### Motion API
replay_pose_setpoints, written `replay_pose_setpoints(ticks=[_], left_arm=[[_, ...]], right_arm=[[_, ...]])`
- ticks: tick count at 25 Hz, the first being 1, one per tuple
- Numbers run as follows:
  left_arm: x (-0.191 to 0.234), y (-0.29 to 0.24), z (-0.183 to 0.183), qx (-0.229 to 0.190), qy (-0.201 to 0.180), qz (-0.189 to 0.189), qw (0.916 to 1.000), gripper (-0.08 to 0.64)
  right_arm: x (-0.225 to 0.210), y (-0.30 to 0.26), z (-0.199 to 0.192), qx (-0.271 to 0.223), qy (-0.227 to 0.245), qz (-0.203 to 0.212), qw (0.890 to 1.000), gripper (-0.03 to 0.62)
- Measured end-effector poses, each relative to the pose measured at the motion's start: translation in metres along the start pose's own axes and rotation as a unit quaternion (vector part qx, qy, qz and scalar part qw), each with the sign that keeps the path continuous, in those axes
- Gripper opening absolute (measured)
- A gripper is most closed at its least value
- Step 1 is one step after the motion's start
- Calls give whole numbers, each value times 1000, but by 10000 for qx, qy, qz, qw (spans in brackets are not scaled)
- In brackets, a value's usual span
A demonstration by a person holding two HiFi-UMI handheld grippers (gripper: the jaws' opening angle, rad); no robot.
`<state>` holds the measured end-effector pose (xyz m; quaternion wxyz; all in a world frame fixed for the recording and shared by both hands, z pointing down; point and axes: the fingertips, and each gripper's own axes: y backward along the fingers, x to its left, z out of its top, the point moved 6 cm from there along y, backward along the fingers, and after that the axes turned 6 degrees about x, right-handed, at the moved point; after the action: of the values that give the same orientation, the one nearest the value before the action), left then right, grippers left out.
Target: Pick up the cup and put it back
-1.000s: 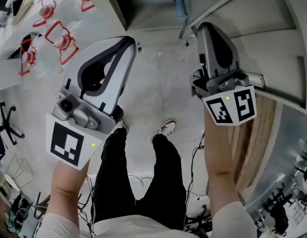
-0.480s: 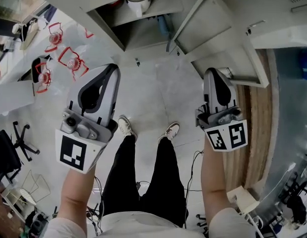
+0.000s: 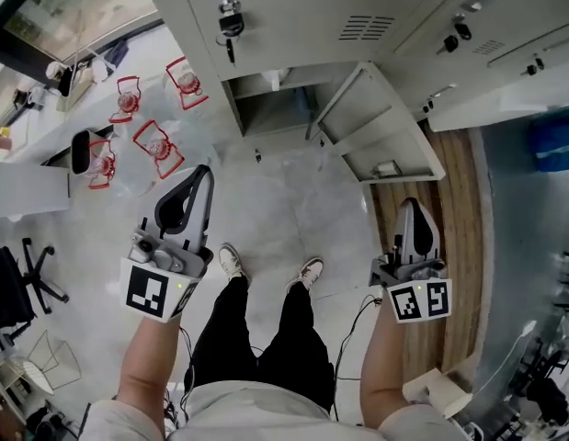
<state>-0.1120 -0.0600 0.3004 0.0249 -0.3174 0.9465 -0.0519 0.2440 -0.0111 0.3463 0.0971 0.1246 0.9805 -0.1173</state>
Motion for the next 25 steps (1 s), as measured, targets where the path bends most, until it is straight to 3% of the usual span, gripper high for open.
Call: replay_pose_setpoints(ticks=[7, 13, 25], left_arm=[[26, 43, 39, -211, -5, 497, 9985, 21], [38, 85, 91, -637, -70, 822, 9946, 21], [33, 167, 160, -1176, -260, 1594, 9798, 21]], right_arm=[[28, 7, 44, -133, 88, 2, 9999, 17], [47, 17, 100, -158, 653, 336, 9972, 17], [58, 70, 194, -993, 1042, 347, 9890, 17]])
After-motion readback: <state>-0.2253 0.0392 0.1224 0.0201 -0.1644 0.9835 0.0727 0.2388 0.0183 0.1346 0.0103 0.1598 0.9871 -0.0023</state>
